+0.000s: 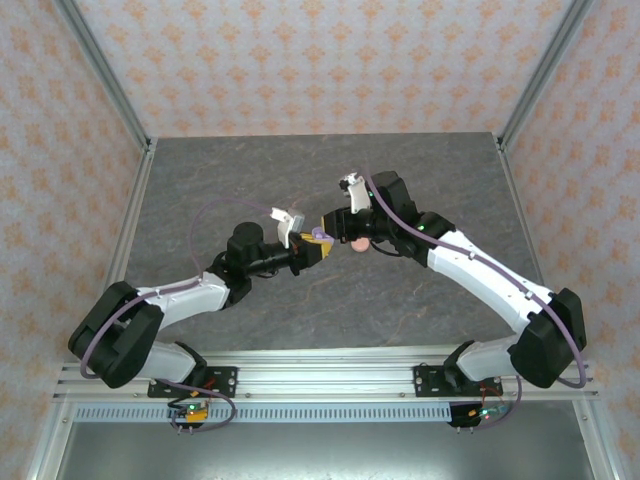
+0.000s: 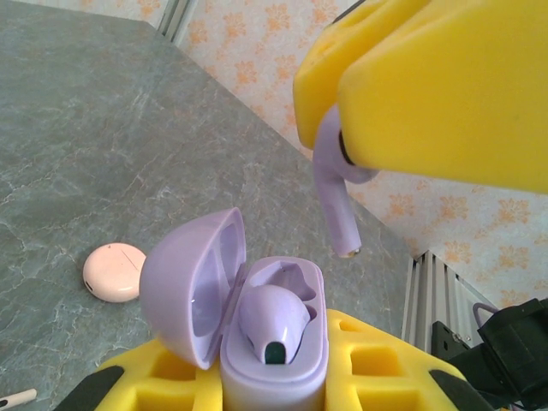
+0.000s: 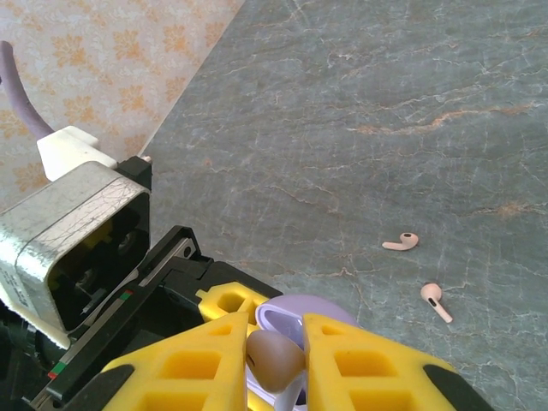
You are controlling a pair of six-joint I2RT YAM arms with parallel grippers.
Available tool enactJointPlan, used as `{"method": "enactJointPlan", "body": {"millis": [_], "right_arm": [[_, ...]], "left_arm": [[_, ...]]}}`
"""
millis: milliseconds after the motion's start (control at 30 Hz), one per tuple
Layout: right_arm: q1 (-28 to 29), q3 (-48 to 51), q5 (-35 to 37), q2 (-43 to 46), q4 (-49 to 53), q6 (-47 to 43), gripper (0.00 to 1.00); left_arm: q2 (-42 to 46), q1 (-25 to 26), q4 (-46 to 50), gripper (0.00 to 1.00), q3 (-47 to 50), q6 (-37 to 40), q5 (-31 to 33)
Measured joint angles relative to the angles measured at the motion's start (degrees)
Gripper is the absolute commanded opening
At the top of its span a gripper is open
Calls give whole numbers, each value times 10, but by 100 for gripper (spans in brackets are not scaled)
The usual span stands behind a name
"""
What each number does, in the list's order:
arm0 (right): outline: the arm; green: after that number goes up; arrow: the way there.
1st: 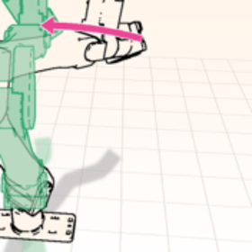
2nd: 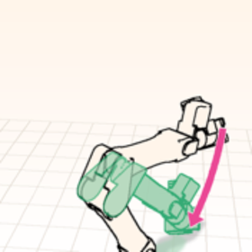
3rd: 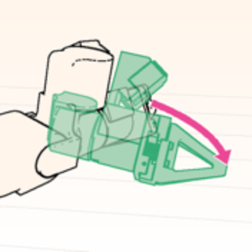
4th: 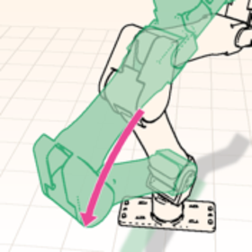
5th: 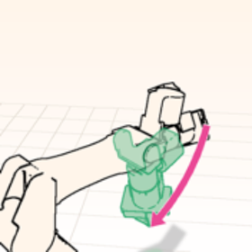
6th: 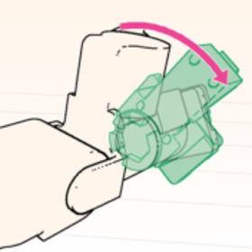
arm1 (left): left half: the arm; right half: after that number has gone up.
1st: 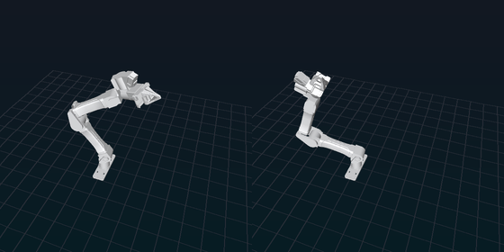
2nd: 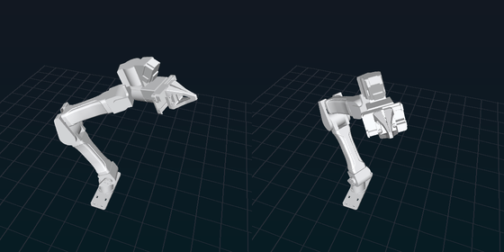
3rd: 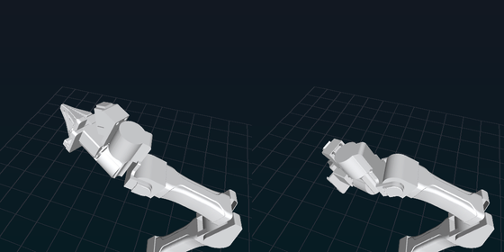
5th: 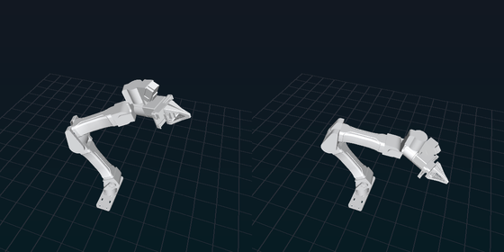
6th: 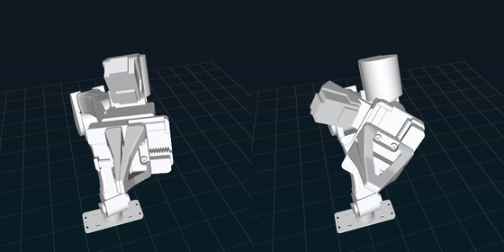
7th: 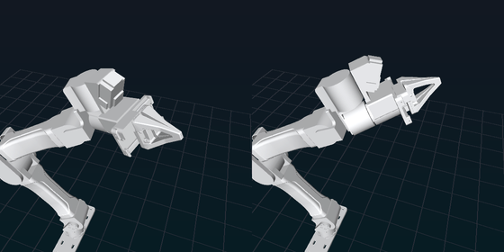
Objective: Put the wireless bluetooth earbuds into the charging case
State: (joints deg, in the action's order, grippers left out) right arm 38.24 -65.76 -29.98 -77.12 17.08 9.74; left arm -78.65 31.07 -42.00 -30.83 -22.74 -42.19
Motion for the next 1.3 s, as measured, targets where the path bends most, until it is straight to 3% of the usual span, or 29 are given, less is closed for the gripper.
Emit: {"method": "enactJointPlan", "body": {"millis": [1300], "right_arm": [[3,0,-7,-4,0,-4,21]], "left_arm": [[2,5,2,0,-14,-2,-7]]}}
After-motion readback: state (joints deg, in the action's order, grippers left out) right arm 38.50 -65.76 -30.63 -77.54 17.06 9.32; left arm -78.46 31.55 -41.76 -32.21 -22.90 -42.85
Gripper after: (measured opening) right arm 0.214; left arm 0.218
